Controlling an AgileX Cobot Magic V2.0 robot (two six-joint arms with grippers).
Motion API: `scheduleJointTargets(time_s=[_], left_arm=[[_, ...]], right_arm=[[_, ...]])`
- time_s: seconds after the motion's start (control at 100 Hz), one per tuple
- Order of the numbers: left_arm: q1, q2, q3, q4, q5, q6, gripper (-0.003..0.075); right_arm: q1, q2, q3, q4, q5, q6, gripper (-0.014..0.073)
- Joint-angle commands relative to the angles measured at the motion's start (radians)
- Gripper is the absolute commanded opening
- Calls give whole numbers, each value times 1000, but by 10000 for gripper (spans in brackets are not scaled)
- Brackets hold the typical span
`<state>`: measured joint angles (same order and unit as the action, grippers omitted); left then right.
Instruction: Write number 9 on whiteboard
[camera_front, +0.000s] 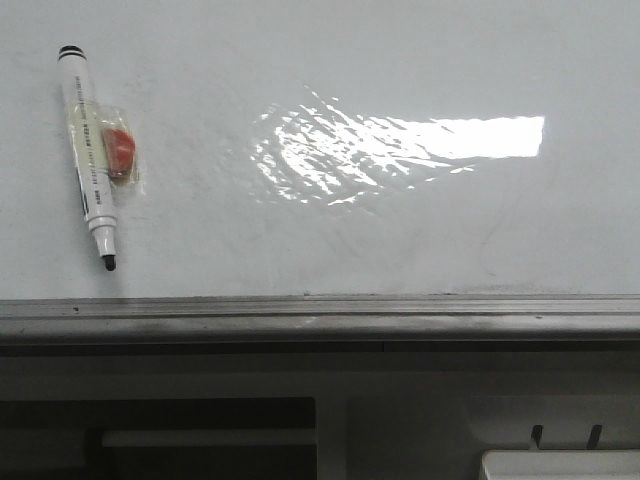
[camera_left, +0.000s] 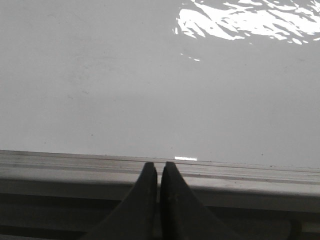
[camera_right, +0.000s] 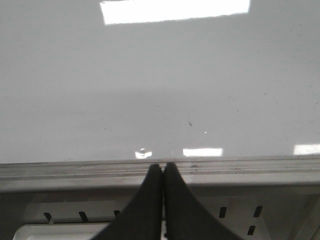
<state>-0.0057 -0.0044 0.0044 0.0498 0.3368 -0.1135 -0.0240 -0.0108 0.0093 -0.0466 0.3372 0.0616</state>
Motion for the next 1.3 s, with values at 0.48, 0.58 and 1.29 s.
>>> scheduleJointTargets(time_s=[0.48,0.58,1.29], left_arm=[[3,-28,41,2,-51,-8,-20],[3,-28,41,2,-51,-8,-20],[3,-28,41,45,-101,-8,-20]], right_arm=[[-4,-16,27,2,-28,-9,-69],[-4,-16,27,2,-28,-9,-69],[-4,-16,27,-14,-93,-8,-69]])
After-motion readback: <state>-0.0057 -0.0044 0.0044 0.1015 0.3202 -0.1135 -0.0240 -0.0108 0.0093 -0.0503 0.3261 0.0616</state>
